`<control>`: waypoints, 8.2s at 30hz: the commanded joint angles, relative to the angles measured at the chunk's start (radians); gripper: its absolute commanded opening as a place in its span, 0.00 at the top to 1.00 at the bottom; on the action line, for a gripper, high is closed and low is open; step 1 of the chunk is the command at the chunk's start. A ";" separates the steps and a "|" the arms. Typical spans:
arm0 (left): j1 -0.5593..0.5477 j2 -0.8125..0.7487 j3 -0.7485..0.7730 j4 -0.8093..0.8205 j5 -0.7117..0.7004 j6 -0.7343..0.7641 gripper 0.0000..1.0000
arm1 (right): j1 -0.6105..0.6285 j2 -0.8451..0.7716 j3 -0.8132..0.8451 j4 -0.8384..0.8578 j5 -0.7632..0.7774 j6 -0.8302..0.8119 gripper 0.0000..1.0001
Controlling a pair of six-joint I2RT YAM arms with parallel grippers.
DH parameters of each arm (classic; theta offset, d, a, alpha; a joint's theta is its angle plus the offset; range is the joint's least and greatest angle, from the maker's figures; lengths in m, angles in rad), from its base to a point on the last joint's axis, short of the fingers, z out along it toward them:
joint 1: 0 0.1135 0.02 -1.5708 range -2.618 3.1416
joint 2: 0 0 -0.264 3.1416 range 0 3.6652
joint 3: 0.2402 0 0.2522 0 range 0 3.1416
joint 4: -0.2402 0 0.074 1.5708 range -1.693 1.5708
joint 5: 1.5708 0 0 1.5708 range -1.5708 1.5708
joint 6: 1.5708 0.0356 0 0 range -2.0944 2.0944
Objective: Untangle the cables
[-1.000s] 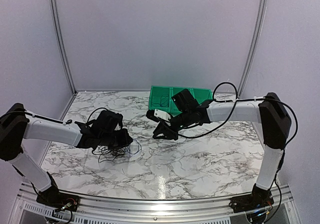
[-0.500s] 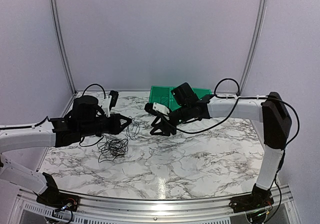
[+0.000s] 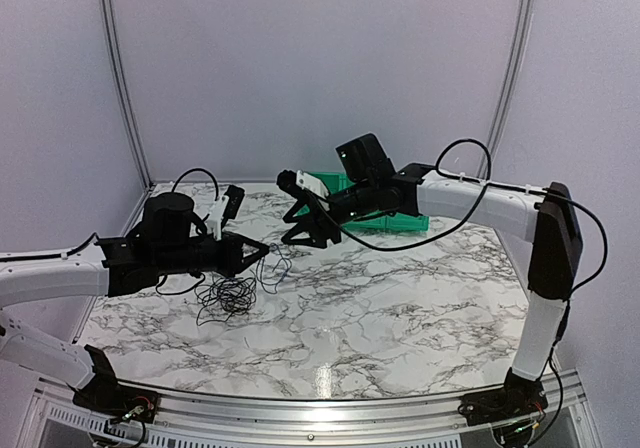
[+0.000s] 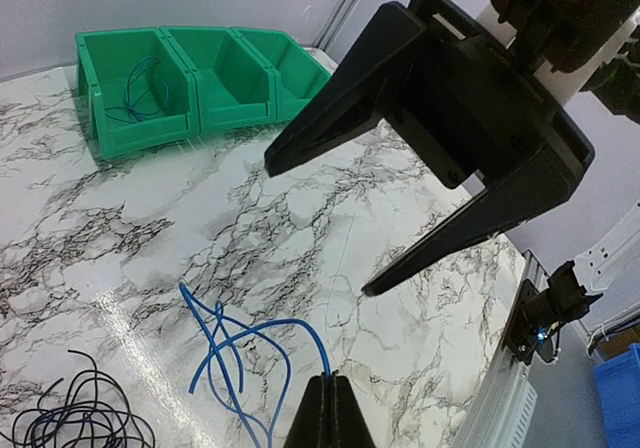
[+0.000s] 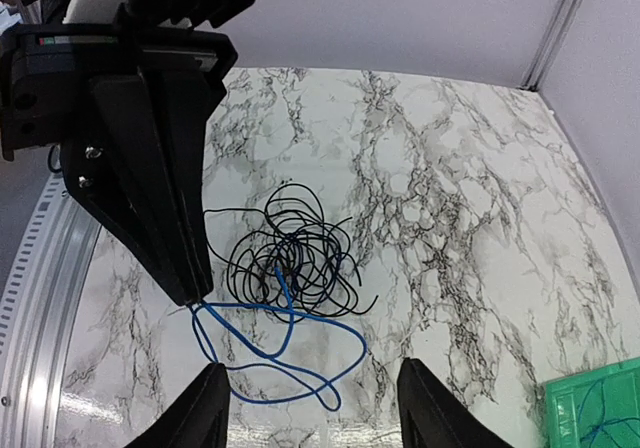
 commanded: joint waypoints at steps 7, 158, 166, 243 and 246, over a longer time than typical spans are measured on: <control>-0.009 0.001 0.004 0.069 0.067 -0.010 1.00 | 0.031 0.052 0.048 -0.052 -0.105 -0.038 0.45; -0.140 0.154 -0.205 0.521 -0.513 0.317 1.00 | -0.571 -0.052 -0.240 0.282 0.213 0.370 1.00; -0.138 -0.027 -0.239 0.481 -0.530 0.312 1.00 | -0.572 0.004 -0.211 0.245 0.153 0.374 1.00; 0.215 1.343 1.461 -0.017 -0.110 -0.188 1.00 | -0.605 -0.518 -0.646 0.164 0.139 0.048 0.38; 0.215 1.361 1.462 -0.014 -0.111 -0.195 1.00 | -0.605 -0.519 -0.647 0.164 0.137 0.044 0.38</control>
